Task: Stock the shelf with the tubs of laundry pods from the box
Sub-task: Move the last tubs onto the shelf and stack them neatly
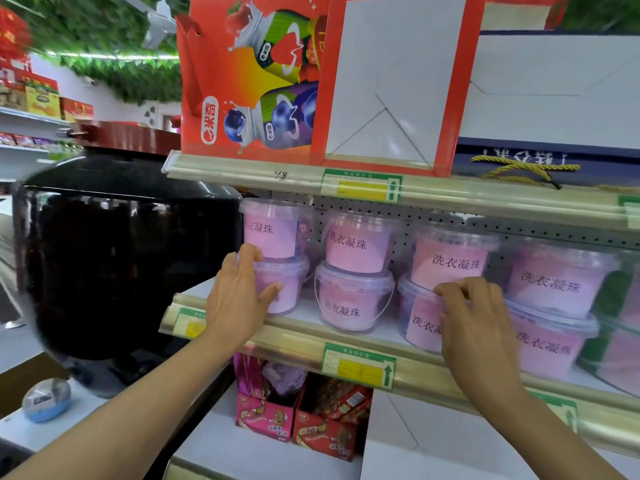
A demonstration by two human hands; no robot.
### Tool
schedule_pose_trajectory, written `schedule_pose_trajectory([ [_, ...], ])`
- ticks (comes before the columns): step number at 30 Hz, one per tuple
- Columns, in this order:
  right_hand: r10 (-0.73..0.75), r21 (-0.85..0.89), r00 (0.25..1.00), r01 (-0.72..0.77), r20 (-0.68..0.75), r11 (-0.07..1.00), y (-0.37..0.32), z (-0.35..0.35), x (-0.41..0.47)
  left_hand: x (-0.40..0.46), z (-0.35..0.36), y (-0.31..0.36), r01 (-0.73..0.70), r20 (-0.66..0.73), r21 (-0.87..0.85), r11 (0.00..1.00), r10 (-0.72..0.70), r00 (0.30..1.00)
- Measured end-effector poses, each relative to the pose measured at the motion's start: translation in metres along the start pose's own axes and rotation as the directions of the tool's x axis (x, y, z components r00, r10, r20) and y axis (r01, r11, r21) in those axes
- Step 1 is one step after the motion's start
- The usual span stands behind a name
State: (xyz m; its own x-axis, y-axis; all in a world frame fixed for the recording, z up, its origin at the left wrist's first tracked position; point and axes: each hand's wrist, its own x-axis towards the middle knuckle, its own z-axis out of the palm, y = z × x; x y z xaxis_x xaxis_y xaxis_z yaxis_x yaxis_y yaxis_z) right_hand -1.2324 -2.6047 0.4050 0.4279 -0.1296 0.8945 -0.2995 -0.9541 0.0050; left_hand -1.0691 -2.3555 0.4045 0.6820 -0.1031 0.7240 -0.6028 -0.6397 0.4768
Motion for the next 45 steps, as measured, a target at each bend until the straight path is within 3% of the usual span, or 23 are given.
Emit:
schedule_pose_trajectory([
  [4,0.016,0.035,1.0,-0.017,0.026,0.999,-0.011,-0.011,-0.001,0.0,-0.003,0.003,0.018,0.017,-0.013,1.0,-0.018,1.0],
  [7,0.002,0.225,0.998,-0.017,0.064,0.974,-0.028,-0.023,0.003,-0.008,-0.006,0.013,-0.041,-0.104,0.052,0.998,0.046,0.994],
  [9,0.008,0.39,0.988,-0.069,0.157,0.918,-0.043,-0.03,0.011,-0.012,-0.01,0.028,-0.182,-0.16,-0.012,0.983,0.177,0.971],
  [11,0.039,0.512,0.957,-0.188,0.289,0.838,-0.055,-0.029,0.018,-0.014,-0.011,0.046,-0.24,-0.067,-0.174,0.955,0.231,0.971],
  [14,0.094,0.539,0.891,-0.349,0.444,0.767,-0.062,-0.021,0.027,-0.011,-0.007,0.068,-0.145,0.132,-0.375,0.916,0.207,0.969],
  [18,0.077,0.568,0.838,-0.432,0.541,0.7,-0.063,-0.015,0.038,0.002,0.002,0.083,0.139,0.37,-0.533,0.834,0.082,0.926],
  [20,0.071,0.576,0.812,-0.47,0.58,0.668,-0.062,-0.011,0.042,0.007,0.007,0.086,0.228,0.426,-0.564,0.794,0.043,0.904],
  [23,0.075,0.579,0.802,-0.488,0.592,0.653,-0.061,-0.006,0.045,0.006,0.01,0.09,0.243,0.426,-0.586,0.773,0.039,0.904],
  [27,0.074,0.59,0.8,-0.498,0.596,0.636,-0.063,-0.007,0.047,0.002,0.007,0.091,0.242,0.404,-0.587,0.772,0.021,0.914],
  [32,0.077,0.576,0.801,-0.489,0.593,0.656,-0.066,-0.009,0.046,-0.003,0.006,0.083,0.14,0.351,-0.508,0.85,0.056,0.935],
  [38,0.012,0.46,0.826,-0.325,0.564,0.826,-0.071,-0.017,0.033,-0.011,0.009,0.073,-0.032,0.404,-0.257,0.966,0.138,0.904],
  [45,0.003,0.441,0.828,-0.302,0.56,0.845,-0.073,-0.019,0.029,-0.011,0.008,0.072,-0.056,0.4,-0.243,0.969,0.152,0.904],
])
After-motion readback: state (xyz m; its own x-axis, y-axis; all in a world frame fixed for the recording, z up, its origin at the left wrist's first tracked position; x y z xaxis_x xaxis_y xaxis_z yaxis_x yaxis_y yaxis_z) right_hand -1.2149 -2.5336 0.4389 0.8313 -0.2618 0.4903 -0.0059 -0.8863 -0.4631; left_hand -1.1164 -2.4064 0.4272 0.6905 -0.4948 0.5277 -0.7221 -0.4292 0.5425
